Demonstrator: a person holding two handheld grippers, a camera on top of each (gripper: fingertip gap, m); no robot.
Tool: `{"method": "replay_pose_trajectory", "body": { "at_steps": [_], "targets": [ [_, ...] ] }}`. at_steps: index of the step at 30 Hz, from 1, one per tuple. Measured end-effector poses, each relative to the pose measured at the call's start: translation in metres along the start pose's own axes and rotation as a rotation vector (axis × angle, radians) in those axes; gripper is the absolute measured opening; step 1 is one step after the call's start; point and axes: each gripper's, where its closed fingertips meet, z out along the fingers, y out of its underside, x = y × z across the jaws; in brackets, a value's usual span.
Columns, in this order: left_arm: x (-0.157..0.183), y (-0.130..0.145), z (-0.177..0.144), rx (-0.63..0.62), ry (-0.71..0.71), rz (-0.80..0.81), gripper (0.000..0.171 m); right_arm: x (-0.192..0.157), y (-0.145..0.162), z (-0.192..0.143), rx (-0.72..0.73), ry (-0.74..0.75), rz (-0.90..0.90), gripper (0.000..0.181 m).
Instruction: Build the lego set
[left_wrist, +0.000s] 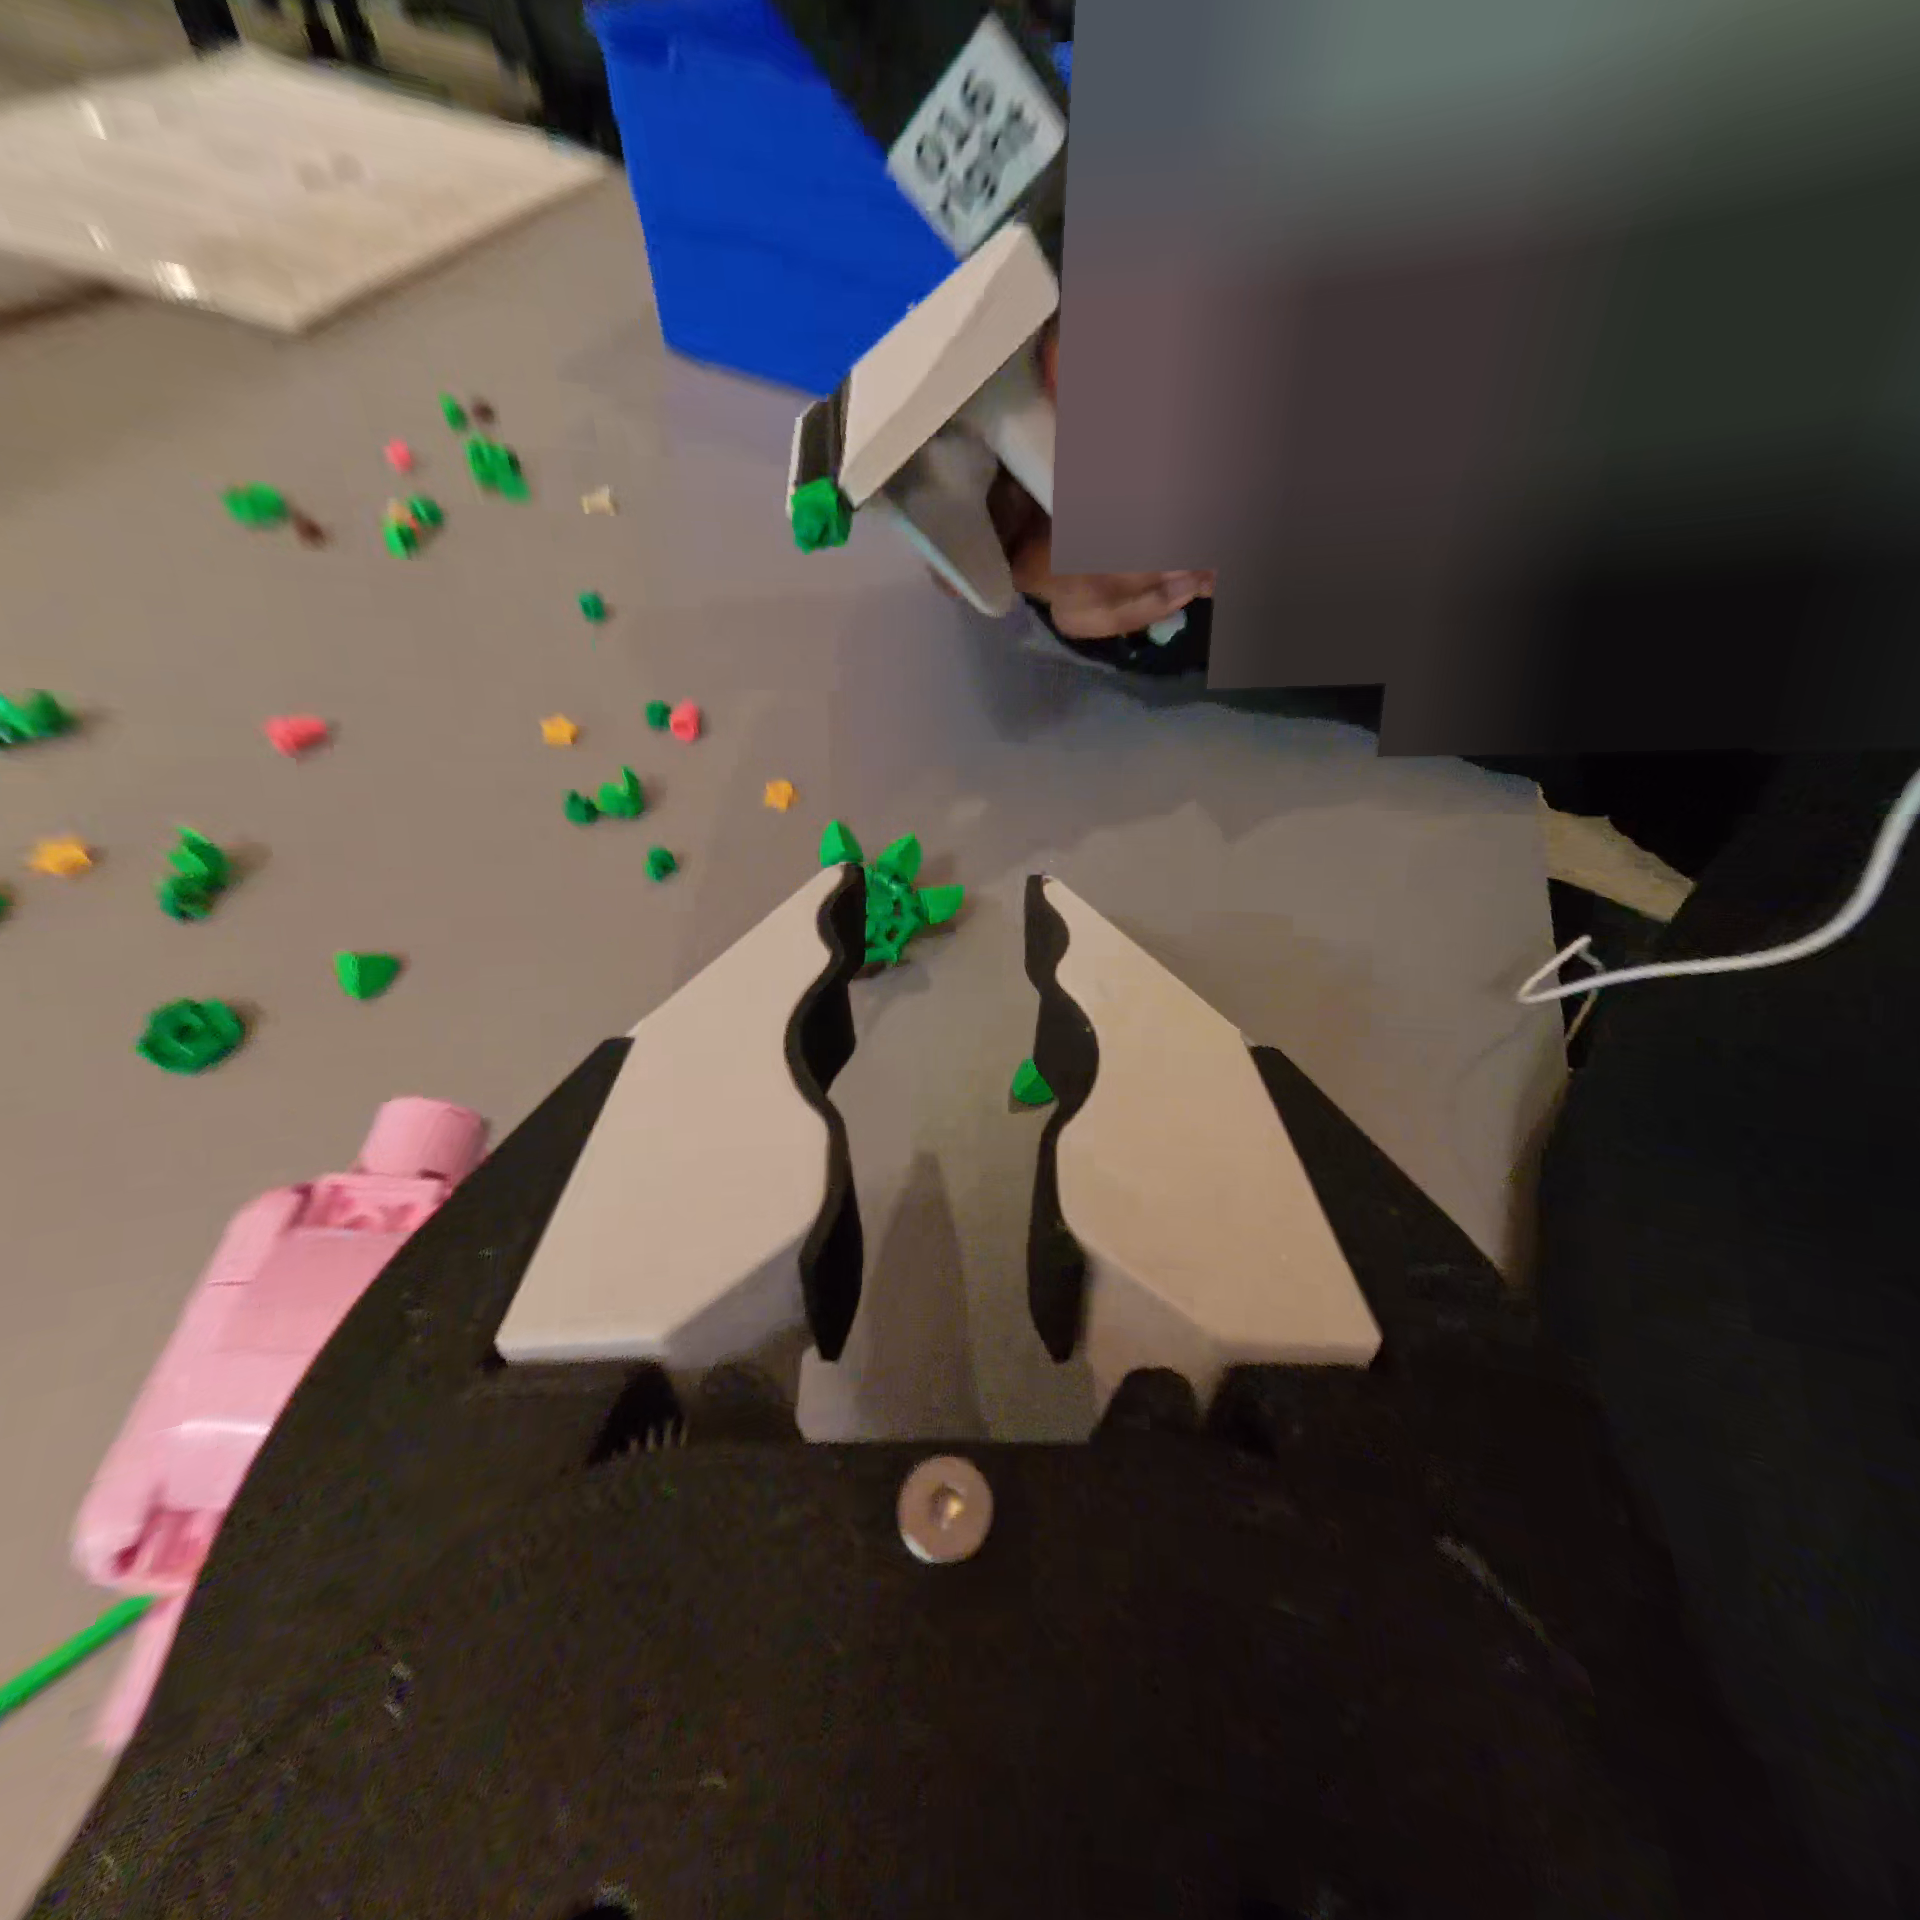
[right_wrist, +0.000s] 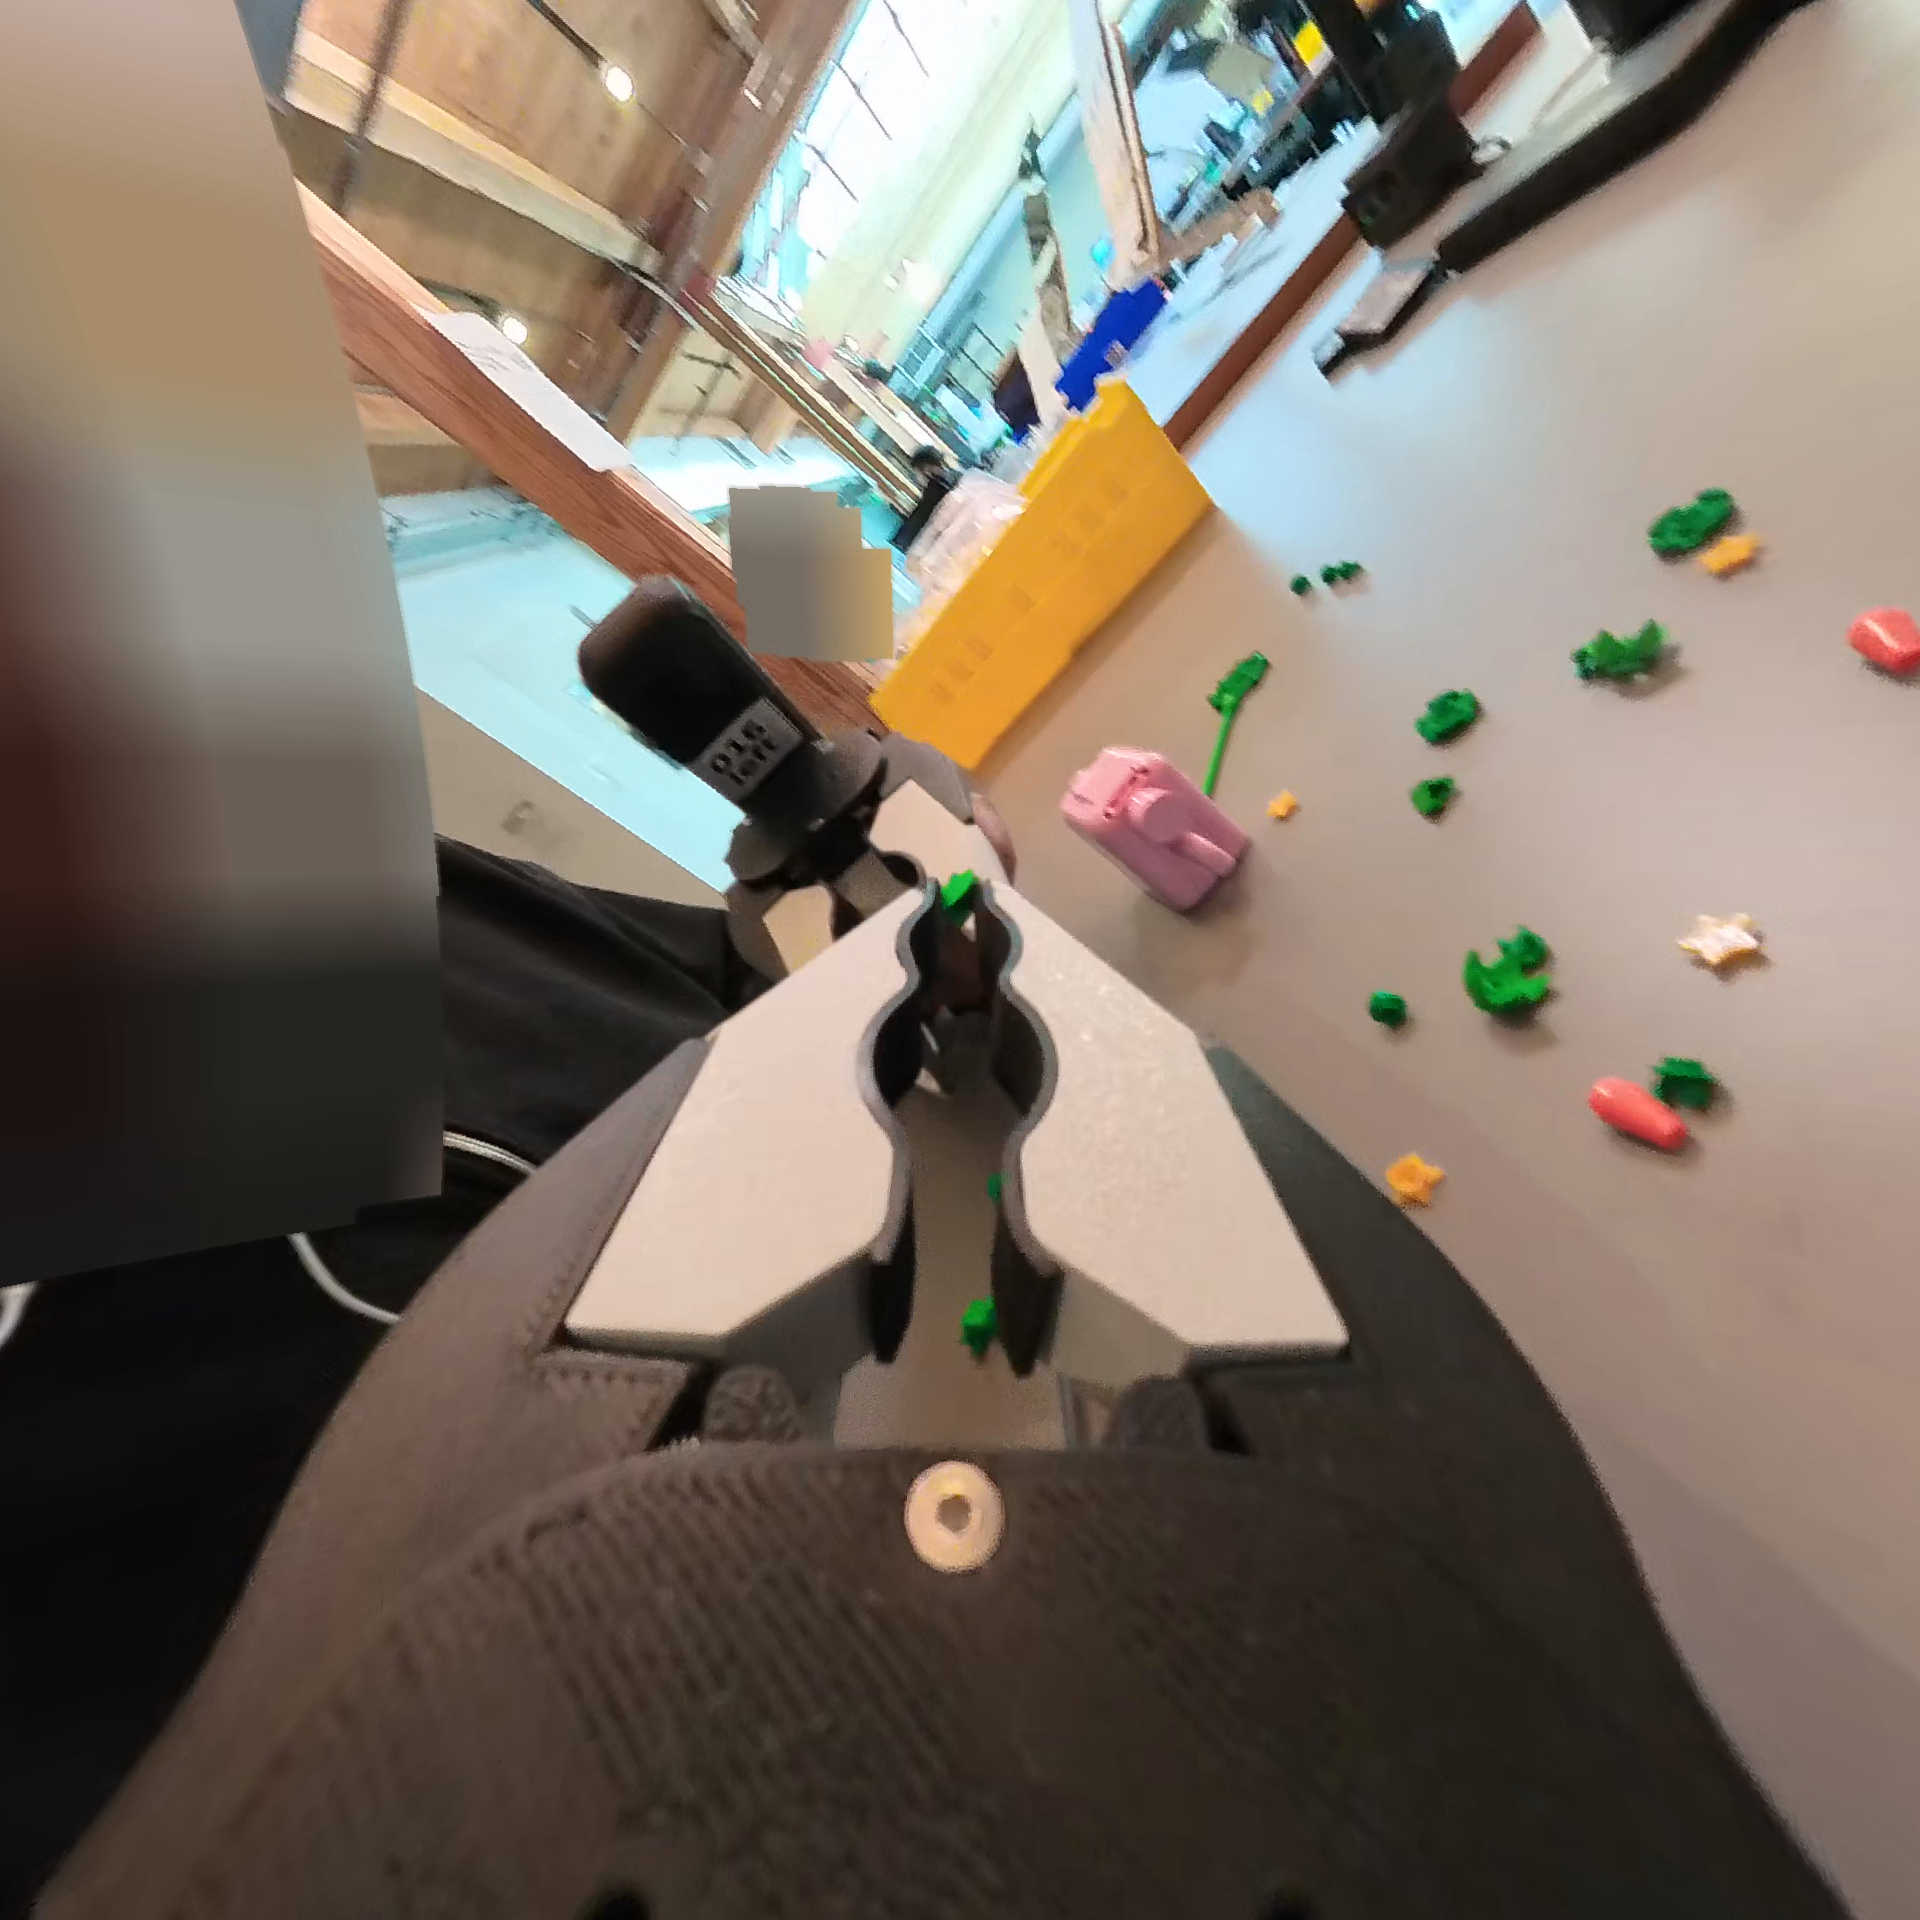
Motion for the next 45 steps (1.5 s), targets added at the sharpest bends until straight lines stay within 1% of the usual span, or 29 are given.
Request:
{"method": "replay_pose_trajectory", "body": {
  "at_steps": [2, 6, 10, 12, 17, 19, 21, 25, 33, 37, 45],
  "targets": [
    [-0.001, 0.009, 0.01, -0.061, 0.003, -0.063, 0.027, 0.012, 0.009, 0.0, -0.056, 0.058, 0.005, 0.003],
    [-0.011, 0.023, 0.019, -0.156, -0.067, -0.059, 0.026, 0.038, 0.024, -0.001, -0.144, 0.186, 0.019, 0.004],
    [-0.02, 0.028, 0.022, -0.196, -0.119, -0.078, 0.023, 0.052, 0.035, -0.002, -0.193, 0.241, 0.066, 0.004],
    [-0.022, 0.031, 0.024, -0.222, -0.12, -0.1, 0.023, 0.056, 0.039, -0.002, -0.213, 0.27, 0.066, 0.004],
    [-0.026, 0.032, 0.024, -0.227, -0.133, -0.122, 0.019, 0.062, 0.044, -0.004, -0.254, 0.32, 0.056, 0.004],
    [-0.028, 0.033, 0.024, -0.225, -0.146, -0.129, 0.009, 0.061, 0.048, -0.005, -0.275, 0.311, 0.066, 0.004],
    [-0.031, 0.032, 0.022, -0.218, -0.157, -0.141, 0.005, 0.057, 0.049, -0.006, -0.279, 0.282, 0.087, 0.004],
    [-0.032, 0.028, 0.019, -0.188, -0.154, -0.154, 0.01, 0.056, 0.046, -0.011, -0.274, 0.279, 0.089, 0.004],
    [-0.034, 0.025, 0.018, -0.157, -0.129, -0.214, 0.01, 0.058, 0.054, -0.009, -0.296, 0.258, 0.14, 0.004],
    [-0.033, 0.028, 0.021, -0.171, -0.112, -0.248, 0.0, 0.053, 0.058, -0.007, -0.319, 0.23, 0.156, 0.004],
    [-0.028, 0.026, 0.021, -0.148, -0.043, -0.336, 0.0, 0.052, 0.061, -0.006, -0.33, 0.217, 0.168, 0.005]
  ]
}}
